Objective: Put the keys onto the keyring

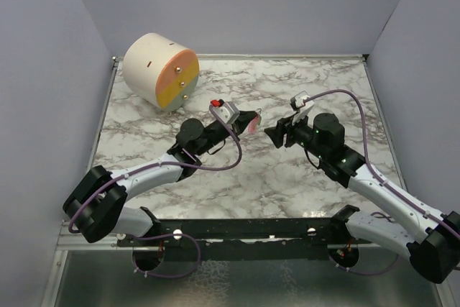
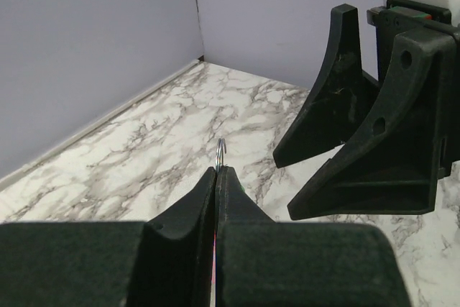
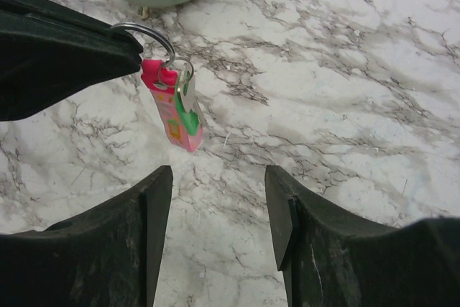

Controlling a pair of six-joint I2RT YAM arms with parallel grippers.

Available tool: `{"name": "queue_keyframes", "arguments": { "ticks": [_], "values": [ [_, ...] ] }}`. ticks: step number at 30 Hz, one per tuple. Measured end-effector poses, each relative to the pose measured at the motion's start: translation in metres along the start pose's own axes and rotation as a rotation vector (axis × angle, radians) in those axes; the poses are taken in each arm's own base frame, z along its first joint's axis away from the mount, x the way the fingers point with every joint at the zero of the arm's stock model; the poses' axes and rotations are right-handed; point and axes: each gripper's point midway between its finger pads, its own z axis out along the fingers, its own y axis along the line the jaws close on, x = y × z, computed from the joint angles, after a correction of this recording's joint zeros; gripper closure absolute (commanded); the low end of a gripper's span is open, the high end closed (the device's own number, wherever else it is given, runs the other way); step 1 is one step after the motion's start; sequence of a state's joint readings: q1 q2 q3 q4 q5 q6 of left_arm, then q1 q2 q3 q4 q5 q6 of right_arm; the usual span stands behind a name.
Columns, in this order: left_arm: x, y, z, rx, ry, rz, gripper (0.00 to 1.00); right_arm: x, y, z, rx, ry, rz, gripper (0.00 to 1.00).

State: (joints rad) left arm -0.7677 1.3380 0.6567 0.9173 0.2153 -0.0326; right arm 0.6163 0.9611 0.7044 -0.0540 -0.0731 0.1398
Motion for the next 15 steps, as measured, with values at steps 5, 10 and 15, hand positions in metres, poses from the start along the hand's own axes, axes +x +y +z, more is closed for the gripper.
{"name": "queue_keyframes", "arguments": {
  "ticks": [5, 10, 15],
  "values": [
    [0.002, -0.007, 0.002, 0.027, 0.028, -0.076, 1.0, -0.004, 0.004, 0.004, -0.031, -0.053, -0.011, 0.45],
    [0.006, -0.015, 0.001, 0.055, 0.054, -0.128, 1.0, -0.013, 0.007, 0.005, -0.043, -0.094, -0.015, 0.46],
    [0.004, -0.018, 0.002, 0.071, 0.053, -0.155, 1.0, -0.017, 0.008, 0.008, -0.052, -0.111, -0.017, 0.49]
  ]
}}
